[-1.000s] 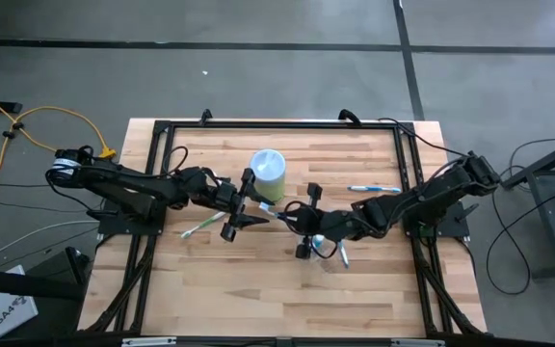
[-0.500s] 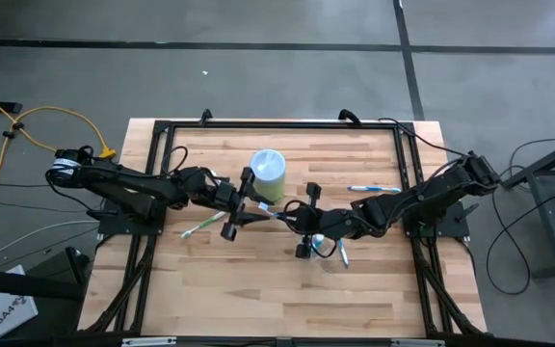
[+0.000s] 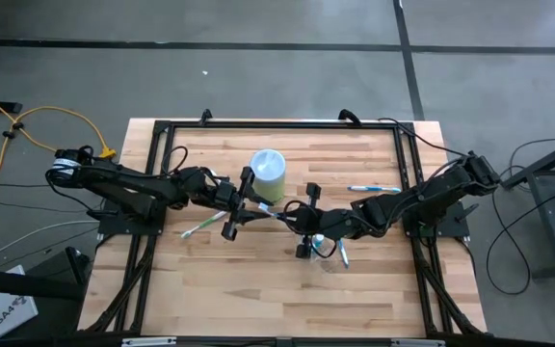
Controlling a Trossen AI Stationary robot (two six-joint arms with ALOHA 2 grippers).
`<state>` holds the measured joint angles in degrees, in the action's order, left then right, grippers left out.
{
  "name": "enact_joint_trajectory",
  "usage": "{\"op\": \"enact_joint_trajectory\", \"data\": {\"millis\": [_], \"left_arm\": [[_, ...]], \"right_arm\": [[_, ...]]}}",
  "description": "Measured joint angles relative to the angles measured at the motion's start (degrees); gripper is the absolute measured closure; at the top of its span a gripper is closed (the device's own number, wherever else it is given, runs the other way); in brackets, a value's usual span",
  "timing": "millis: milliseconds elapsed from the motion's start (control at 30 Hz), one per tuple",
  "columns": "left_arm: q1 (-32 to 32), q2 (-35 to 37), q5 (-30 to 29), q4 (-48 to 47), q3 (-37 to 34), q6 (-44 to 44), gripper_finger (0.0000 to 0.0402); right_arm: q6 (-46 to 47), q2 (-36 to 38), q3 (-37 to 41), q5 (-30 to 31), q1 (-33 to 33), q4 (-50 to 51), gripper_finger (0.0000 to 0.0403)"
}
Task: Pick & Place toothbrushing station
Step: Put the top left blue toothbrush into the transparent organizer
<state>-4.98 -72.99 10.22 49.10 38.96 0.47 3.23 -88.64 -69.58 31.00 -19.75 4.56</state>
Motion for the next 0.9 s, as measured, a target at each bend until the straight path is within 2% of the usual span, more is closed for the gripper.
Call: {"op": "enact_joint_trajectory", "data": {"millis": [367,633,733,900], "left_arm": [[0.0,0.0,0.1,-0.1,0.0,0.0,0.0385],[0.0,0.0,0.2,-0.2,0.0,0.2,0.0394],[-0.1,0.0,0.2,-0.2,0.0,0.1,0.0395],[0.0,0.0,0.4,-0.2,0.0,0.1,0.0396]], "right_arm": [[1.5,0.0,0.0,0.1,0.0,1.4,0.0399],[1.2,0.0,0.0,-0.8,0.0,1.3,0.0397],[1.1,0.0,0.0,-1.3,0.0,1.2,0.0376],[1.0,0.0,0.0,-1.4,0.0,1.2,0.0316]]}}
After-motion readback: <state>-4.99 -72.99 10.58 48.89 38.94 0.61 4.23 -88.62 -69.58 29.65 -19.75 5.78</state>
